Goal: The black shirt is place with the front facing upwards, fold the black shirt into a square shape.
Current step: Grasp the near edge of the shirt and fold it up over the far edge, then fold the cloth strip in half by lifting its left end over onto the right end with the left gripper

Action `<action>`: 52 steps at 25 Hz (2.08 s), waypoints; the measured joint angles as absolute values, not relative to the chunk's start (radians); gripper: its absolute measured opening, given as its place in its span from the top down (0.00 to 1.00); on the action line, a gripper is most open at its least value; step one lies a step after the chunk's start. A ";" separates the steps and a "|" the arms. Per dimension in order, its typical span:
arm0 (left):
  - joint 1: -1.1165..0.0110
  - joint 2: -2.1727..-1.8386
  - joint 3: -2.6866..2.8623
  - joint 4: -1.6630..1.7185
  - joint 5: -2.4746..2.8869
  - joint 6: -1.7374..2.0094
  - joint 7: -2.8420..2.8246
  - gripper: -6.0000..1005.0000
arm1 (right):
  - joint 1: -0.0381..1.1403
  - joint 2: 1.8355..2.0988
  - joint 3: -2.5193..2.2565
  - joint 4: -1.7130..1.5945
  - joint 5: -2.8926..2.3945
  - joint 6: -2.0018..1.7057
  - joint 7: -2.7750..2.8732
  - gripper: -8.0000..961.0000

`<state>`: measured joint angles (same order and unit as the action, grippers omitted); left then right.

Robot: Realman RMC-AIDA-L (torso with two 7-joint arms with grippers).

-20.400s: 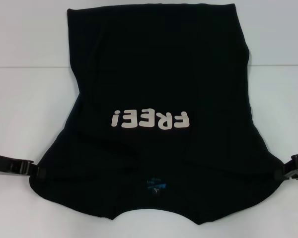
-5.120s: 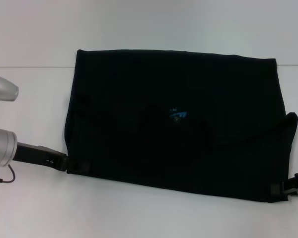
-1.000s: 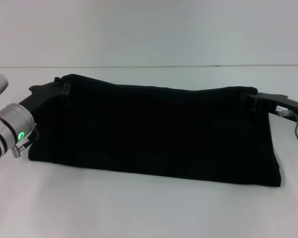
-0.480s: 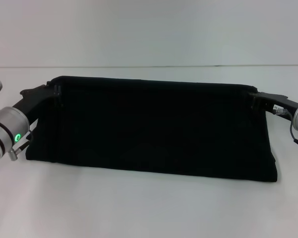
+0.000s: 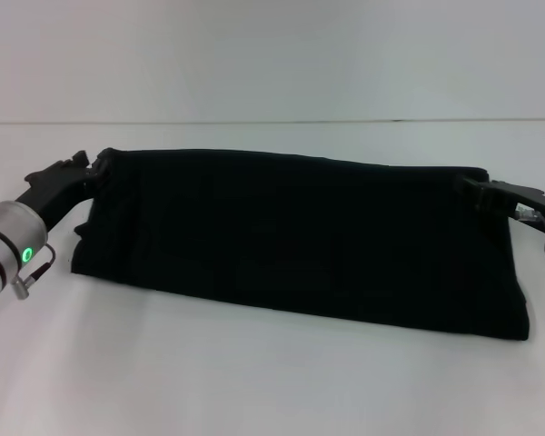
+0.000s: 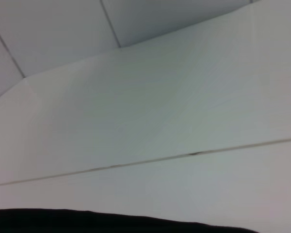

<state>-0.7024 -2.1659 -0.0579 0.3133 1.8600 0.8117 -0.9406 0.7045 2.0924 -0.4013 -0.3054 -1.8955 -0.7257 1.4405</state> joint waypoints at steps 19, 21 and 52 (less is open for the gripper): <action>-0.671 -2.168 -0.052 0.309 1.838 0.822 -0.945 0.40 | 0.609 2.087 -0.451 -0.412 -1.818 -0.773 1.522 0.13; -0.671 -2.168 -0.054 0.308 1.838 0.823 -0.943 0.41 | 0.595 2.086 -0.451 -0.419 -1.782 -0.789 1.517 0.10; -0.621 -2.015 0.276 0.938 2.639 1.501 -2.337 0.41 | 0.432 2.074 -0.439 -0.384 -1.426 -1.141 1.215 0.07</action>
